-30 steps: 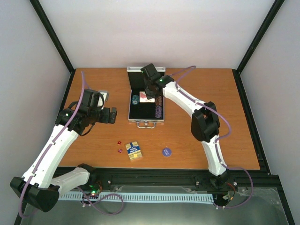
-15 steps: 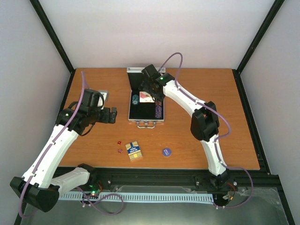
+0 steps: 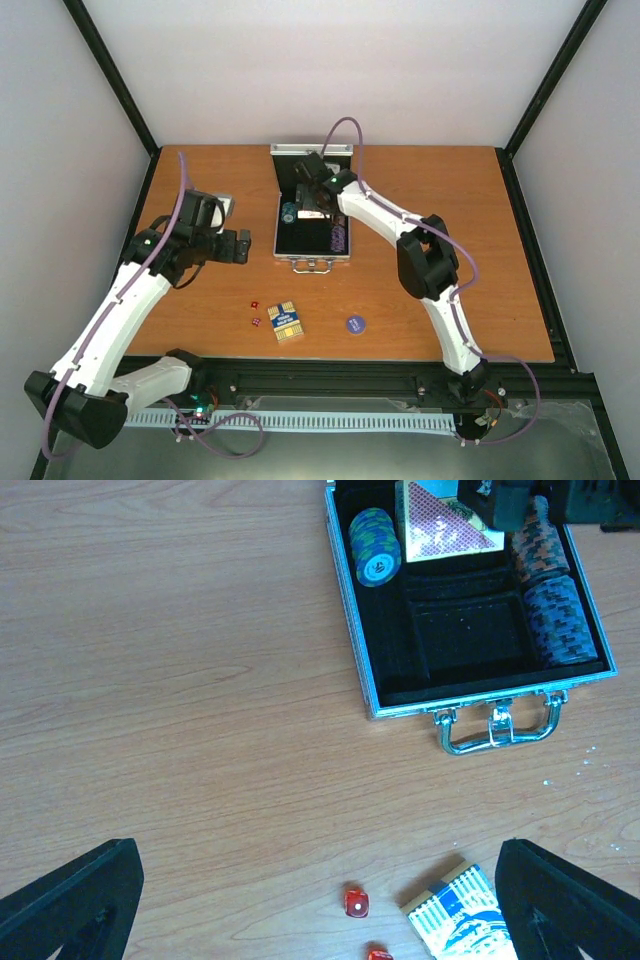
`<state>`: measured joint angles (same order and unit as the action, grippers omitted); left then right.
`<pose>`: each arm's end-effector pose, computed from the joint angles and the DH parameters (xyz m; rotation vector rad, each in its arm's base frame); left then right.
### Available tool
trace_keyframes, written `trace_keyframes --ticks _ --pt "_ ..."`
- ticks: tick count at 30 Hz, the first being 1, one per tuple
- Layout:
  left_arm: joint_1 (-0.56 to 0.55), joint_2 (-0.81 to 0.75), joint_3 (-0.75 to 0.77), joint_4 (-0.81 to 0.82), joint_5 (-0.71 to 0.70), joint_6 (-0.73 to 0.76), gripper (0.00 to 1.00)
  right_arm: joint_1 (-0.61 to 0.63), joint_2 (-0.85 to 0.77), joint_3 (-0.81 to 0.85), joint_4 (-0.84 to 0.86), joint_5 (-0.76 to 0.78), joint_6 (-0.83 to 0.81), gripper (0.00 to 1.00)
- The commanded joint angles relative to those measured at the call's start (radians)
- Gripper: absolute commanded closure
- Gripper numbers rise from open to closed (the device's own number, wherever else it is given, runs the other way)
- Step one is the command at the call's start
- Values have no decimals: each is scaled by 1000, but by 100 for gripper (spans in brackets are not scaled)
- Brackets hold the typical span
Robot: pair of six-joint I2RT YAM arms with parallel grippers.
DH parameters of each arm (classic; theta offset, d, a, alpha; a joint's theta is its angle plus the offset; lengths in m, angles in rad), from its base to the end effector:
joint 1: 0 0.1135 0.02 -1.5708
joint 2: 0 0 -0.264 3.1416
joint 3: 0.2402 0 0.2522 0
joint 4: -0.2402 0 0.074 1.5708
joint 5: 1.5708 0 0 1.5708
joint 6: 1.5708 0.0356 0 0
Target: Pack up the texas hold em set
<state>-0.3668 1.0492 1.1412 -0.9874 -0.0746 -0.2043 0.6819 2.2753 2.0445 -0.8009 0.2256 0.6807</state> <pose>0.1833 -0.0676 0.3392 0.1682 2.4634 -0.1558 0.3924 0.3083 0.2237 0.0791 2.5760 0.2215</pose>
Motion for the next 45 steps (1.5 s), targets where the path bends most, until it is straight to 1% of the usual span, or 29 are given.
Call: trace_keyframes --ticks 1,6,9,13,16,21,28,39,42,45 --pt "-4 16 14 16 10 16 1 17 -20 -90 158 161 -2 2" --pt "-4 28 3 21 16 14 1 33 5 -136 225 295 86 2" --pt "-4 33 -6 23 21 15 1 36 24 -145 264 333 114 2" --pt "-4 37 -13 21 23 13 1 37 39 -149 326 371 109 2" --pt "-4 40 -17 22 24 14 1 37 84 -104 322 375 99 2" --pt "-6 50 -13 21 28 14 1 36 157 -36 265 394 133 2" --pt "-8 58 -19 19 32 14 2 35 177 -44 262 427 156 2" --pt "-9 66 -25 25 25 16 2 31 192 -62 149 414 203 2" --pt "-9 68 -26 26 27 16 1 32 166 -98 164 404 205 2" --pt "-9 64 -27 26 27 16 2 31 114 -144 214 408 203 2"
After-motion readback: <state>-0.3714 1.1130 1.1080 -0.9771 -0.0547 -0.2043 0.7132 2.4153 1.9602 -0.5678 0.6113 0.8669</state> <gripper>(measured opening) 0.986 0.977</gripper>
